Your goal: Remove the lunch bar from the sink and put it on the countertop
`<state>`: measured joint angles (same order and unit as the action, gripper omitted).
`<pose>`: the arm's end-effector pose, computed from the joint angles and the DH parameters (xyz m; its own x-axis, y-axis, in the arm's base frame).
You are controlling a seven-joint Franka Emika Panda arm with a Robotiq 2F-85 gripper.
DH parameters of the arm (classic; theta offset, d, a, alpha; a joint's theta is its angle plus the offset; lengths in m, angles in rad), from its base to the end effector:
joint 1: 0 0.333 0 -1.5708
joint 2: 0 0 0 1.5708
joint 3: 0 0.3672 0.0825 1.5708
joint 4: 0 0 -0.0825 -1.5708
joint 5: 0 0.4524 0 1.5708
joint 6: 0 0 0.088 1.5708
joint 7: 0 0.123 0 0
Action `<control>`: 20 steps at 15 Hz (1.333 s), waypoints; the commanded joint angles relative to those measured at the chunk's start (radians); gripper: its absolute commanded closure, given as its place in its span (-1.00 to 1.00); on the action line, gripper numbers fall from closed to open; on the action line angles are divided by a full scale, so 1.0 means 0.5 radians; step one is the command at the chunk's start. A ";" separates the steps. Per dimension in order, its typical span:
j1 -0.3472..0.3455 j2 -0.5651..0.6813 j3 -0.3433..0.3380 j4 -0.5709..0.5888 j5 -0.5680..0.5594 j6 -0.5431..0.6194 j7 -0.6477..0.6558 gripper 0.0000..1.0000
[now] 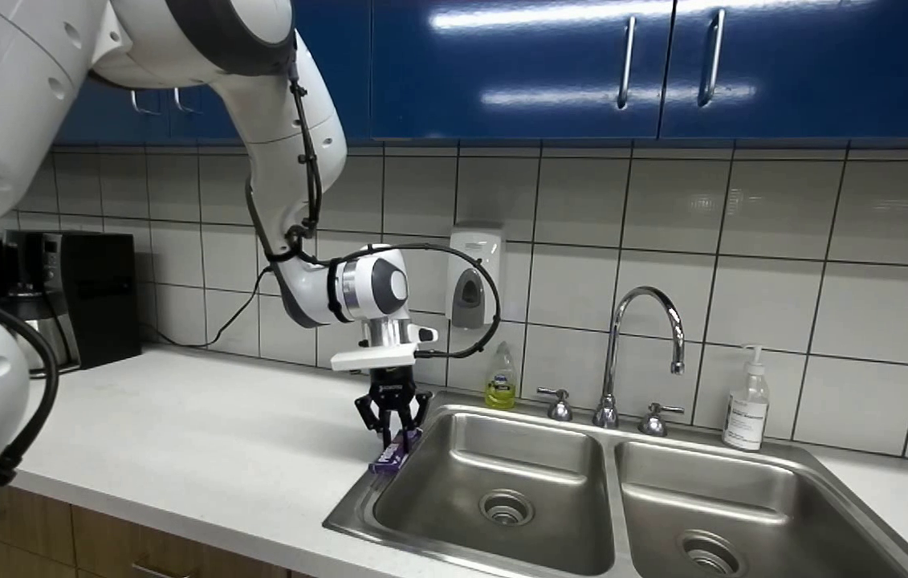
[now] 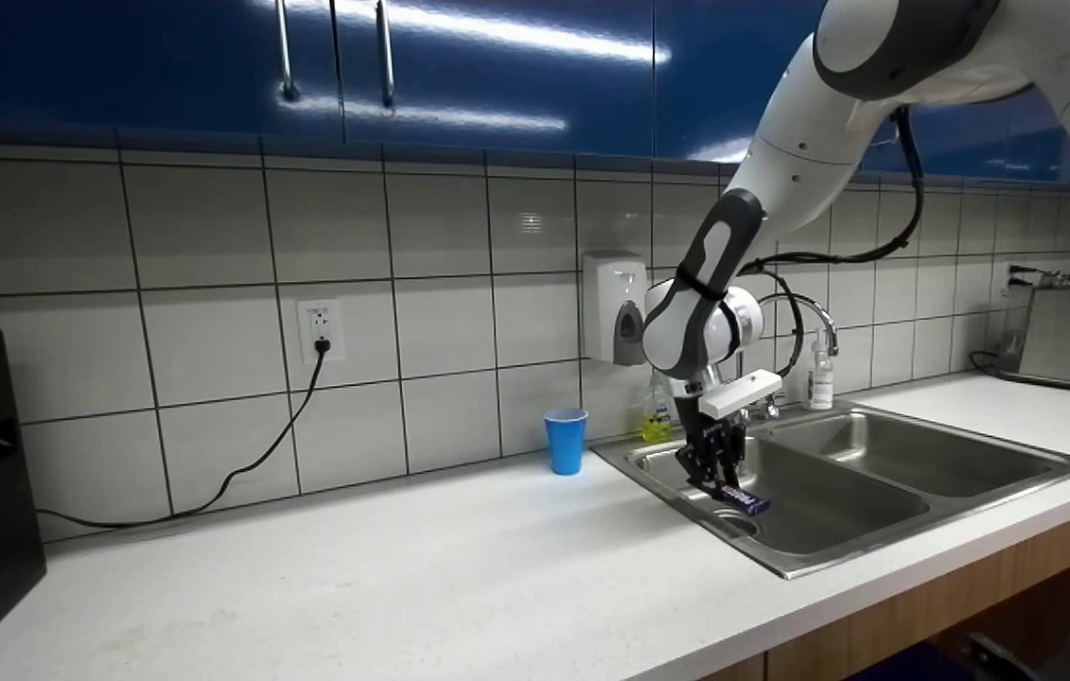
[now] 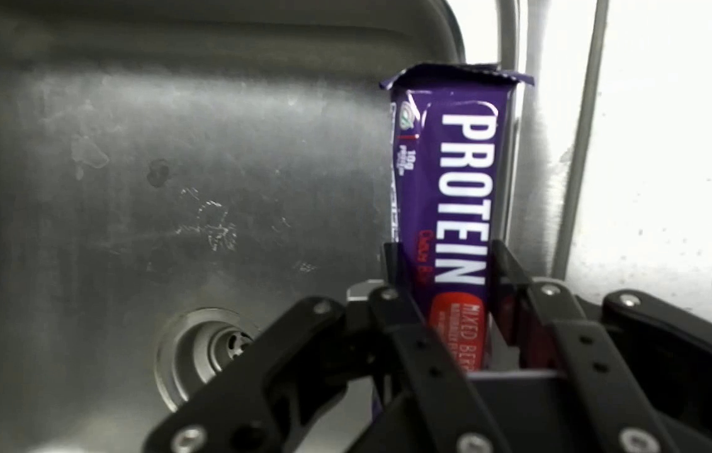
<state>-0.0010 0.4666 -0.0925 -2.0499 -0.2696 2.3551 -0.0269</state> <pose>0.6352 -0.0667 0.1718 0.9744 0.1254 -0.1868 0.1613 -0.9682 0.1912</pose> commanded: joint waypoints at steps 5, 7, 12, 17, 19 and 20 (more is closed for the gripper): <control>0.002 -0.109 0.172 -0.198 0.028 0.093 -0.247 0.80; 0.016 -0.120 0.210 -0.230 0.030 0.100 -0.277 0.80; 0.045 -0.131 0.288 -0.285 0.060 0.108 -0.331 0.80; 0.063 -0.113 0.321 -0.296 0.071 0.097 -0.346 0.80; 0.063 -0.110 0.325 -0.300 0.076 0.096 -0.347 0.80; 0.064 -0.110 0.327 -0.301 0.079 0.095 -0.342 0.80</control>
<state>0.0327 0.4423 0.0653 -2.1736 -0.2563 2.3955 -0.1683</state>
